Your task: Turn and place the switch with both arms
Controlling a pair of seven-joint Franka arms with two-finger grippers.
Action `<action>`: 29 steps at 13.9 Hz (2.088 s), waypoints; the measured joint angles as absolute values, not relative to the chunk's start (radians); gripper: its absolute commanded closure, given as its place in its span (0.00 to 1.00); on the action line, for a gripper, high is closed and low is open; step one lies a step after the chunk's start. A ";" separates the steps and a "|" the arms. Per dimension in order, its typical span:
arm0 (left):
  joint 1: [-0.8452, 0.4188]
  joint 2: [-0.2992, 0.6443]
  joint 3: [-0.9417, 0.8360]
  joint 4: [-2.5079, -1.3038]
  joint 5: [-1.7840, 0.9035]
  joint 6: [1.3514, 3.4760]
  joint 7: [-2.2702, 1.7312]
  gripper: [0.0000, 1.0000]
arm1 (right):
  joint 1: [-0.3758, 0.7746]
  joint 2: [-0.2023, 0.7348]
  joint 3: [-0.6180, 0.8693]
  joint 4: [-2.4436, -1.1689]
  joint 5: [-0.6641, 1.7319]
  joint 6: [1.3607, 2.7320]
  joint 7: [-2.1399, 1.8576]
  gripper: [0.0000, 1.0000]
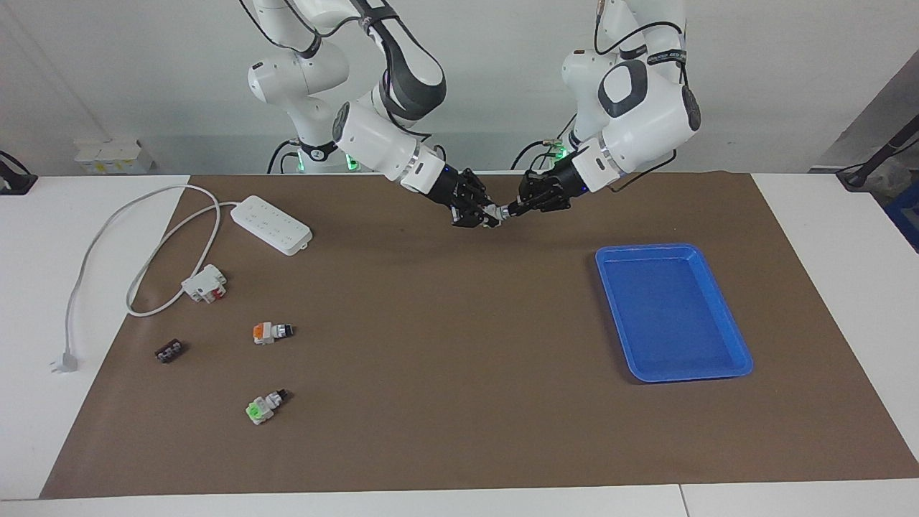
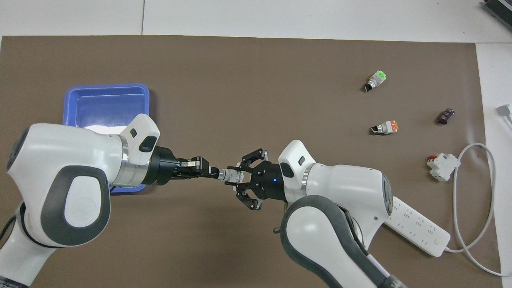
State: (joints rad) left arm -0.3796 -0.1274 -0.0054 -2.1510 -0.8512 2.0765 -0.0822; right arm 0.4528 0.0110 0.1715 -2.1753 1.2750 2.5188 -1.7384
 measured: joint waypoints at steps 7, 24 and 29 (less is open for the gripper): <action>-0.389 -0.129 -0.005 -2.138 -0.864 2.105 -0.420 1.00 | 0.446 -0.004 0.168 -2.174 1.275 2.527 -1.721 1.00; -0.390 -0.130 -0.006 -2.107 -0.862 2.118 -0.975 1.00 | 0.438 -0.015 0.166 -2.159 1.275 2.534 -1.697 0.32; -0.402 -0.130 -0.009 -2.079 -0.863 2.131 -0.987 1.00 | 0.454 -0.015 0.177 -2.162 1.275 2.532 -1.692 0.00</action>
State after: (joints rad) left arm -0.4024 -0.1304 -0.0092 -2.0788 -0.8628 2.1313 -0.9866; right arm 0.4545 -0.0149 0.1767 -2.1618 1.2750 2.5317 -1.6917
